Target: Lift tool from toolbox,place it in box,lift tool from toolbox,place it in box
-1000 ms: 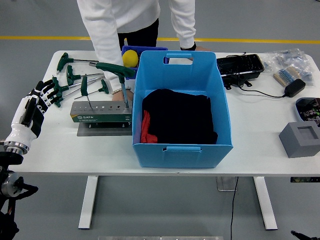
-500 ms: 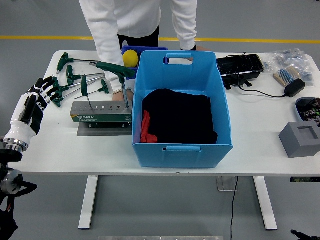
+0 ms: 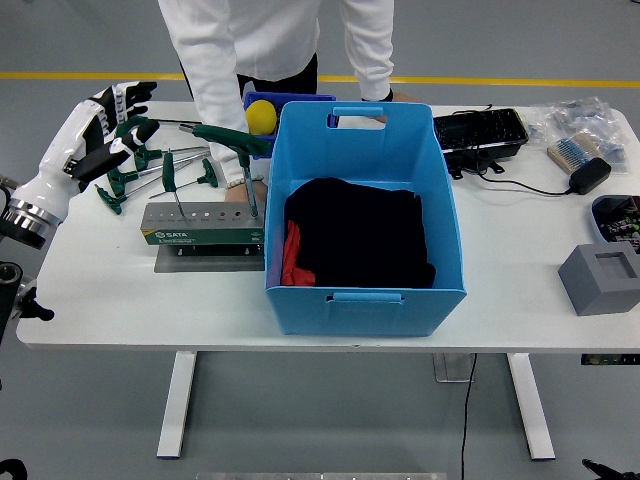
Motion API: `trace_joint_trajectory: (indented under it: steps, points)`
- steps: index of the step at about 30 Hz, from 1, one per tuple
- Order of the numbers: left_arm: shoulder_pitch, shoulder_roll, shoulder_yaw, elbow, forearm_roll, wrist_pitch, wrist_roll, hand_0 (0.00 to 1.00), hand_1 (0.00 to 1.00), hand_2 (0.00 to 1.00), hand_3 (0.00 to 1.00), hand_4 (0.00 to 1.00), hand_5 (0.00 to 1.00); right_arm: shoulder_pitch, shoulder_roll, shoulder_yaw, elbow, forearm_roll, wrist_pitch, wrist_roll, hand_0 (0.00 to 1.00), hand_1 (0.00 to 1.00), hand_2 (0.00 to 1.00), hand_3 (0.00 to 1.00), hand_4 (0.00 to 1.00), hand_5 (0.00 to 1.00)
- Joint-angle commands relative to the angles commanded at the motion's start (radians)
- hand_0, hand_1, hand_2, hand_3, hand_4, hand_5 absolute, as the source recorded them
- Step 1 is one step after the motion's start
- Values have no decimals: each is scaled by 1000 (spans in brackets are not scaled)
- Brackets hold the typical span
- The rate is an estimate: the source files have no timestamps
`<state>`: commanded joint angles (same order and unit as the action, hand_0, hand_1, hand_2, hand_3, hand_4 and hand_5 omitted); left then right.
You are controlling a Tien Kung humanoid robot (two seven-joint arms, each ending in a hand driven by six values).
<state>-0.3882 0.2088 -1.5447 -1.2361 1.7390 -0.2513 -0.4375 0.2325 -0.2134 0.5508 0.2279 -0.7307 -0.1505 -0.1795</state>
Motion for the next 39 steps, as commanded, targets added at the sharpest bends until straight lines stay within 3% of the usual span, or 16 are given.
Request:
trace_joint_trajectory:
  steps: [1,6,9,12,13,18,19,24,25,30,31,36,37,39]
  points:
    - [-28,15,30,4,39,13,-17,961,998,998,991,998,542,0,0,0,0,-1,0,0,620,600,666,542,783,664]
    - [-161,58,174,48,242,37,-27,961,998,998,991,998,542,-1,-1,-1,1,3,0,-1,620,600,666,542,783,664]
    - [-237,63,261,94,372,29,0,979,998,998,998,998,546,0,-2,-2,1,5,0,-1,620,601,666,542,783,663]
    - [-299,58,339,157,495,72,13,979,998,998,998,998,546,1,-2,-5,2,10,0,-1,620,601,666,542,783,663]
    - [-321,56,365,182,530,89,18,921,960,941,985,998,536,1,-2,-6,2,12,-1,-1,620,601,666,542,783,665]
    - [-400,45,458,293,530,155,35,921,960,941,985,998,536,3,-3,-8,3,15,-1,-1,620,601,666,542,783,665]
    - [-416,41,473,316,530,160,41,870,860,807,897,998,541,3,-3,-7,3,14,-1,-2,620,601,666,542,784,664]
    - [-455,23,510,382,530,153,86,870,860,807,897,998,541,4,-5,-10,4,18,0,-2,620,601,666,542,784,664]
    - [-460,19,517,393,530,156,94,731,725,686,804,998,601,4,-5,-10,4,19,0,-2,620,602,666,542,784,664]
    - [-490,1,580,466,530,201,131,731,725,686,804,998,601,3,-5,-7,5,10,1,-5,620,602,666,542,784,664]
    - [-495,-1,595,477,530,210,137,573,617,570,668,998,679,3,-5,-5,6,8,1,-5,620,603,666,542,784,663]
    - [-510,-13,650,510,530,244,164,573,617,570,668,998,679,0,-5,-3,6,5,2,-7,620,603,666,542,784,663]
    - [-511,-15,656,512,530,249,167,469,502,445,563,998,700,0,-5,-3,7,5,2,-8,621,603,666,542,784,664]
    - [-514,-20,668,519,530,259,176,469,502,445,563,998,700,-1,-5,-5,7,7,2,-7,621,603,666,542,784,664]
